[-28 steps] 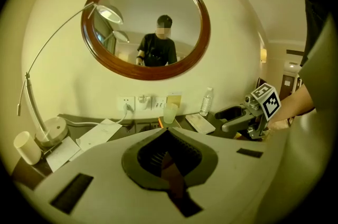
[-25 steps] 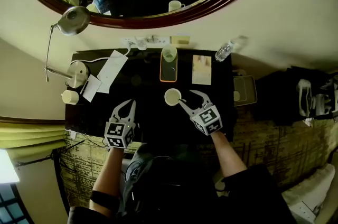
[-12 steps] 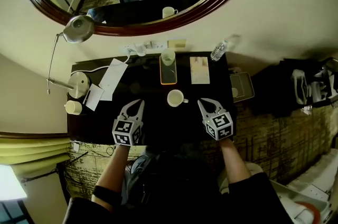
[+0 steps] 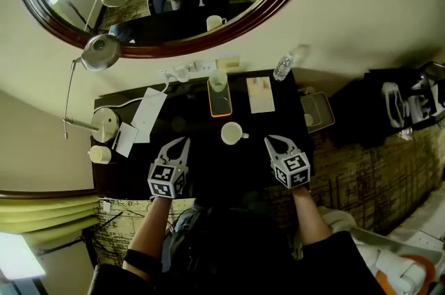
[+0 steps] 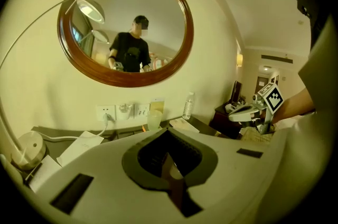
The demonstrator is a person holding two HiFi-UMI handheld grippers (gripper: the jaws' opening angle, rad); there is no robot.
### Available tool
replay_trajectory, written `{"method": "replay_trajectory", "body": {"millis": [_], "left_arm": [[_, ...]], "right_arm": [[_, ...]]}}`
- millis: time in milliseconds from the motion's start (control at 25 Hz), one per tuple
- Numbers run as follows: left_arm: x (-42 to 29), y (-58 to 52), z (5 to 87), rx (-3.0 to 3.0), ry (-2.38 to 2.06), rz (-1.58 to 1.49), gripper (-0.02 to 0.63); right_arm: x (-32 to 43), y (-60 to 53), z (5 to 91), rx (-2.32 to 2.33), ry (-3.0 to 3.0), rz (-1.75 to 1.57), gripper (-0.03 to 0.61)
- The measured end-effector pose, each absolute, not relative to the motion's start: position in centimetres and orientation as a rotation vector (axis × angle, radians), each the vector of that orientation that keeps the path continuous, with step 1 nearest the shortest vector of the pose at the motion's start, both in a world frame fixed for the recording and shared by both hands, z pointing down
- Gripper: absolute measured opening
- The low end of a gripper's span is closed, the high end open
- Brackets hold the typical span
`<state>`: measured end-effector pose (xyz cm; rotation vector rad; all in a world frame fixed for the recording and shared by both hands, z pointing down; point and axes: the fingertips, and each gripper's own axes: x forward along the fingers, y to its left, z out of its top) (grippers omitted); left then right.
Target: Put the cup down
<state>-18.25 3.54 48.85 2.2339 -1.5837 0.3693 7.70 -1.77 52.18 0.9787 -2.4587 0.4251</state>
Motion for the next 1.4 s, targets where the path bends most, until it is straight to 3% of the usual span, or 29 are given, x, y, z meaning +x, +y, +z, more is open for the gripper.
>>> {"method": "replay_trajectory", "body": {"millis": [400, 520, 840, 1040, 1400], "left_arm": [[-17.5, 0.1, 49.2, 2.282, -1.534, 0.381, 0.000], [-17.2, -2.5, 50.0, 2.337, -1.462, 0.377, 0.046], [-15.4, -10.4, 51.7, 2.498, -1.219, 0.423, 0.250], [-15.7, -14.6, 57.7, 2.598, -1.061, 0.432, 0.412], [-14.9, -20.7, 63.3, 2.682, -0.998, 0.481, 0.502]], "right_arm": [[8.6, -1.5, 53.4, 1.011, -2.440, 0.475, 0.011], [8.9, -1.6, 53.6, 1.041, -2.421, 0.494, 0.011], [9.7, -2.9, 55.0, 1.183, -2.383, 0.573, 0.011], [9.7, -3.4, 57.0, 1.266, -2.369, 0.614, 0.011], [9.3, -3.0, 61.2, 1.347, -2.373, 0.651, 0.011]]}}
